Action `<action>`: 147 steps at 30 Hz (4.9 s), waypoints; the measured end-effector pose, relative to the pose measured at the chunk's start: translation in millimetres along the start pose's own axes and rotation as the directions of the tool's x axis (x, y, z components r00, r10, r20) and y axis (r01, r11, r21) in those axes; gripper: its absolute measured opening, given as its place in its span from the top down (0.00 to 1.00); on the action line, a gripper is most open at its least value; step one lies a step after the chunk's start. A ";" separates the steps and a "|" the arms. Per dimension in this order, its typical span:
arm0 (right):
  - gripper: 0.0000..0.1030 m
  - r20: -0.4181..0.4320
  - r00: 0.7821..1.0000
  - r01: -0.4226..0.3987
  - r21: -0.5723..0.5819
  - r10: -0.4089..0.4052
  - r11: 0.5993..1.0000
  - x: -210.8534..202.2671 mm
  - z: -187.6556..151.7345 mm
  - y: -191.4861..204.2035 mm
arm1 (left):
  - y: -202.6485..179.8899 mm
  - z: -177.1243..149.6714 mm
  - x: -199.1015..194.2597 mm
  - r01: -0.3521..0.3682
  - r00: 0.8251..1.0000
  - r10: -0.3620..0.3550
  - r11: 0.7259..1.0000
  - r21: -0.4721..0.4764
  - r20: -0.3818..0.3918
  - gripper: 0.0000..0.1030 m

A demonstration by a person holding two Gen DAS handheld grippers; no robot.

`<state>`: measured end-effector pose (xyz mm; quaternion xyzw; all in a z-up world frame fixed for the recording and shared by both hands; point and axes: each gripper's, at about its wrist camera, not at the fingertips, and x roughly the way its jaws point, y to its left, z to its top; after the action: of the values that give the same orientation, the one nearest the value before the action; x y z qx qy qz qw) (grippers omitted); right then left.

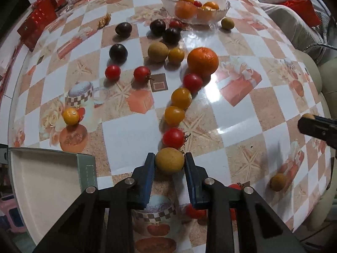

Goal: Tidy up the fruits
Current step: 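Carry both held brown fruits over the white tray, then open both grippers to drop the brown fruits into the white tray, then move both grippers back over the fruits on the table, then grasp a brown fruit with the right gripper while the left grasps a red cherry tomato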

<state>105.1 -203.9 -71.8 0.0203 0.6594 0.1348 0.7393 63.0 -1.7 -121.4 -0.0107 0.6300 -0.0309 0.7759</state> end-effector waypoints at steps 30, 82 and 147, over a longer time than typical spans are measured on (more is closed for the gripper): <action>0.70 -0.095 0.988 -0.148 -0.346 0.123 0.926 29.1 -6.0 232.6 | 169.8 -84.2 -75.8 -0.075 0.992 0.105 0.938 -0.340 0.071 0.71; 0.13 -0.129 0.990 -0.084 -0.254 0.052 0.964 23.0 -14.8 186.3 | 129.3 -120.0 -76.4 -0.167 0.984 0.147 0.960 -0.224 -0.105 0.19; 0.74 -0.127 0.990 0.046 -0.067 -0.054 0.997 23.3 -69.0 18.1 | -57.6 -25.5 7.3 -0.024 0.995 0.025 1.000 0.010 -0.094 0.78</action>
<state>36.6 -191.4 -99.6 -0.0284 0.7015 0.1383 0.6986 37.6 -59.0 -130.6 0.0021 0.6660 -0.0248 0.7456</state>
